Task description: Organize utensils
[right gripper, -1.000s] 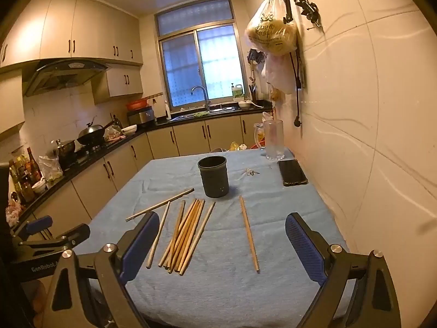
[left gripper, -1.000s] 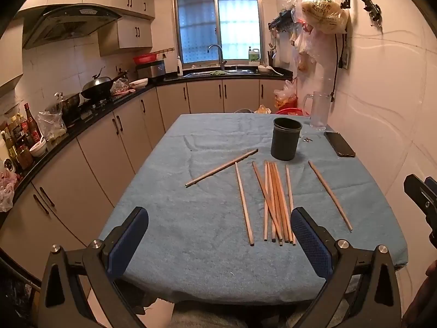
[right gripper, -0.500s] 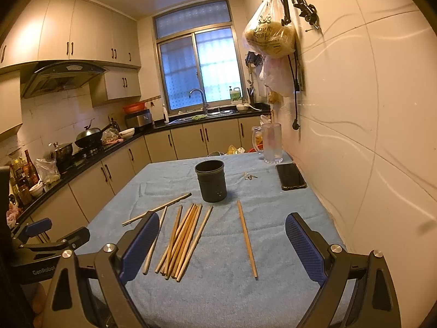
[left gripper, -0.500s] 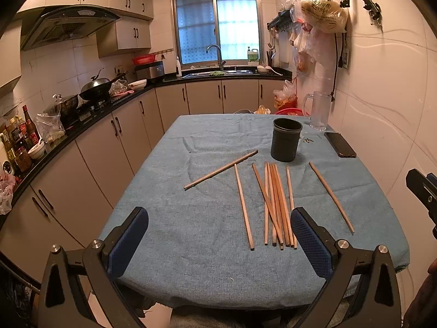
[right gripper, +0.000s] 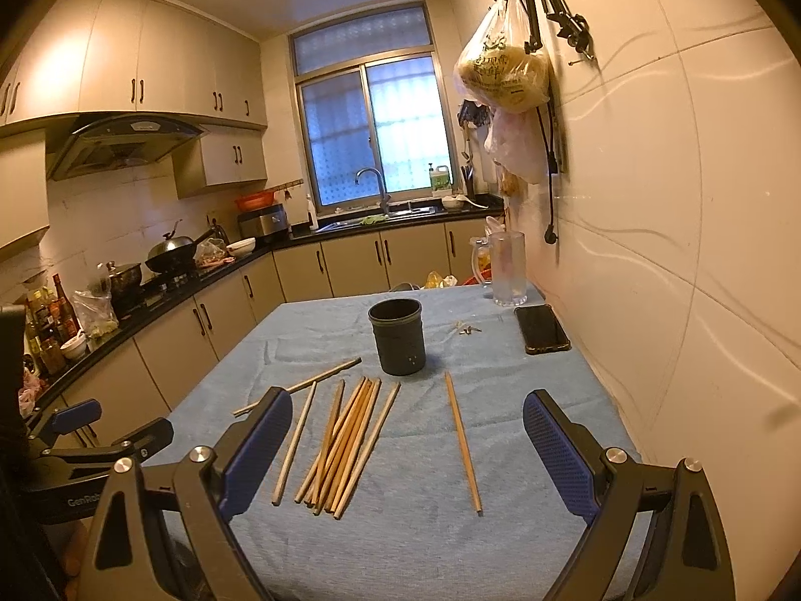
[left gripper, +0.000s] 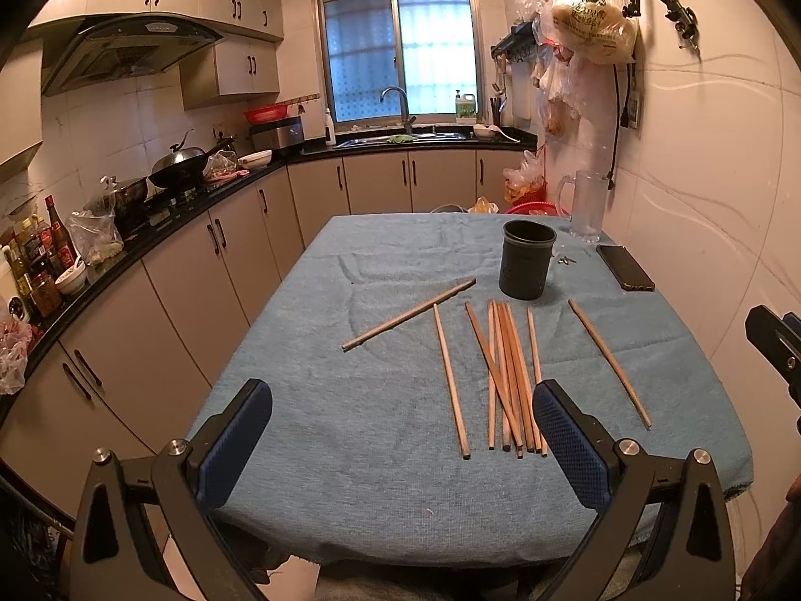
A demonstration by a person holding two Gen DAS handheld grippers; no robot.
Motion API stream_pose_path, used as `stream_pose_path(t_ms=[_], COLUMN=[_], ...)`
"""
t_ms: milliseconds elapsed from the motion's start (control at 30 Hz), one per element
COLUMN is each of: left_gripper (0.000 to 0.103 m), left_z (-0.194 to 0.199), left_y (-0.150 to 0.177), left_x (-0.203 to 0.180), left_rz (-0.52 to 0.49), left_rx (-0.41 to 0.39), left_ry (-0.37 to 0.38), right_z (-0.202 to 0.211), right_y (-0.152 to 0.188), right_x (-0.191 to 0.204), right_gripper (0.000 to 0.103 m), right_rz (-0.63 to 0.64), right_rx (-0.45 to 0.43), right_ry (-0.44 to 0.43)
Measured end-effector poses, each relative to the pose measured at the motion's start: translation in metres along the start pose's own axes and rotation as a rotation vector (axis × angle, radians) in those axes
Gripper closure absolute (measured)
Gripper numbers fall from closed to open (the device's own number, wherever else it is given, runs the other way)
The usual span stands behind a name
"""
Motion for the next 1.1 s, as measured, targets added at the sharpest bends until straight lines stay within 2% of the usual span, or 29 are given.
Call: stream_pose_path(t_ms=[1100], left_gripper=[0.000], left_z=[0.012], left_y=[-0.004], left_x=[0.013], left_rz=[0.026], left_rx=[-0.028], left_ry=[-0.020], right_z=[0.013], right_y=[-0.006], right_x=[0.007], right_gripper=[0.008], right_rz=[0.013], right_rx=[-0.022], right_ry=[-0.002])
Point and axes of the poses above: each gripper's, at about its wrist camera, not at the fingertips, and z roughly against the way its jaws point, x to its left, y to its underside, the point moved 9 cm from there along -z, roughly the way its jaws point, and after that the axes turned 10 degrees about -x, right-handed, at the moved point
